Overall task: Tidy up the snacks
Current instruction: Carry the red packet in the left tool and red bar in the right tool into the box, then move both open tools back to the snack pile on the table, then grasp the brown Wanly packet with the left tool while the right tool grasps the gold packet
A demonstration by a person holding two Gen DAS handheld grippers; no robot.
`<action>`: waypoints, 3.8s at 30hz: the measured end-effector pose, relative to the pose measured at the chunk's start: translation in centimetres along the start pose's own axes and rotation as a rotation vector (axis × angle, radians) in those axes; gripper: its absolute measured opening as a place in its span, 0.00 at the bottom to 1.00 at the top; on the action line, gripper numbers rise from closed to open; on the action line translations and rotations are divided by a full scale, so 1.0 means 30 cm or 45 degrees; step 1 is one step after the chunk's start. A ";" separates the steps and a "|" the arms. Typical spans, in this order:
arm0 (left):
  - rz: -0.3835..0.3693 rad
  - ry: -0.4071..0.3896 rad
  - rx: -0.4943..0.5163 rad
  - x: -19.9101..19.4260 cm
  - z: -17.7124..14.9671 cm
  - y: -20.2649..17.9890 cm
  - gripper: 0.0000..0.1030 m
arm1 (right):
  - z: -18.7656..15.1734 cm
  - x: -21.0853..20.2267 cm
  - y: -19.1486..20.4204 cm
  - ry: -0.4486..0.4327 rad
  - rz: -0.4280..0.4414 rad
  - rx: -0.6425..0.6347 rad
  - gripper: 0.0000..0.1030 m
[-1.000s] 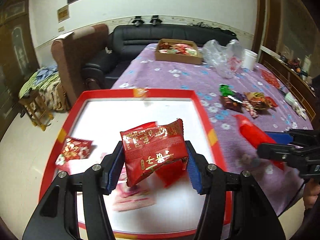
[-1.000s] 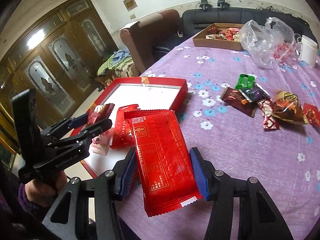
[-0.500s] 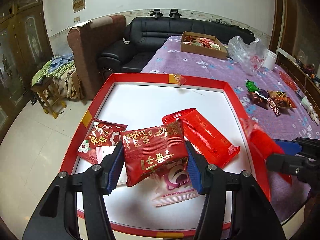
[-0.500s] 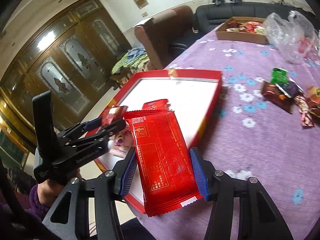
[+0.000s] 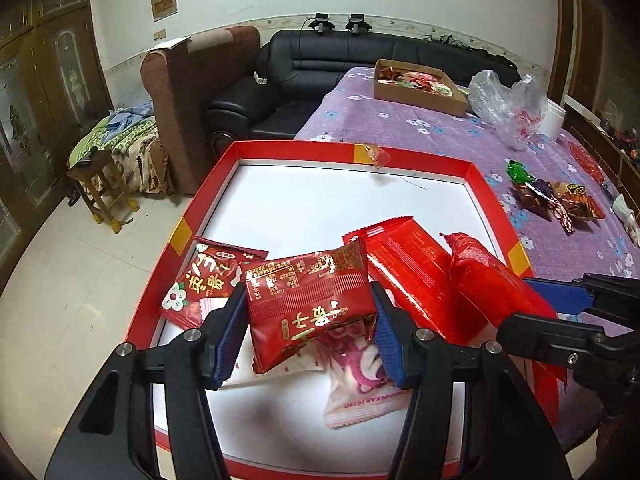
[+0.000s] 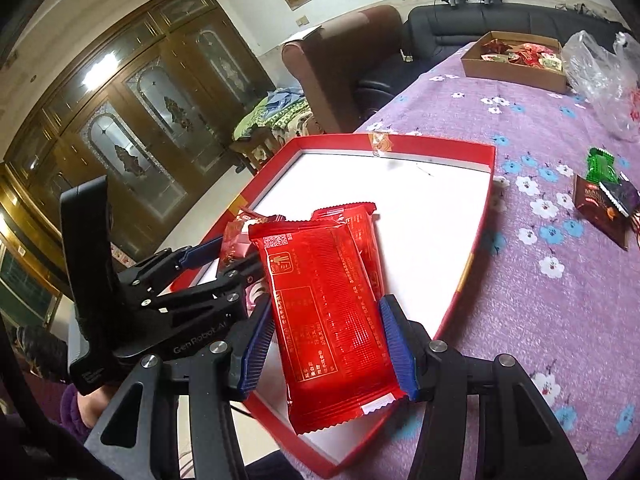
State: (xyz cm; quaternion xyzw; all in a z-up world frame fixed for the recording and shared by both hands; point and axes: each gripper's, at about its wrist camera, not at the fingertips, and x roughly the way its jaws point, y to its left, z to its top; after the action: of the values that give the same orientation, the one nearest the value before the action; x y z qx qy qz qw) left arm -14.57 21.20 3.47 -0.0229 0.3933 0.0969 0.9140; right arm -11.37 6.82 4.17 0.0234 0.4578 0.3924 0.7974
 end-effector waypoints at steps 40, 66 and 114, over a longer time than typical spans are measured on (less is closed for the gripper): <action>0.023 -0.109 0.106 -0.083 0.066 -0.137 0.74 | -0.011 -0.190 -0.333 -0.211 -0.154 0.241 0.53; -0.117 0.092 0.548 0.132 0.287 -0.747 0.75 | 0.090 -0.451 -0.823 -0.320 -0.468 0.461 0.62; -0.383 0.265 0.451 0.321 0.282 -0.940 0.35 | 0.072 -0.348 -0.938 -0.150 -0.460 0.470 0.35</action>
State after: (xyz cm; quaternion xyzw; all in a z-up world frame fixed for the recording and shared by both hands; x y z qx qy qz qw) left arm 3.44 -3.90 1.37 0.0695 0.4885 -0.1135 0.8624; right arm 4.41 -18.69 1.70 0.1093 0.4712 0.1513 0.8620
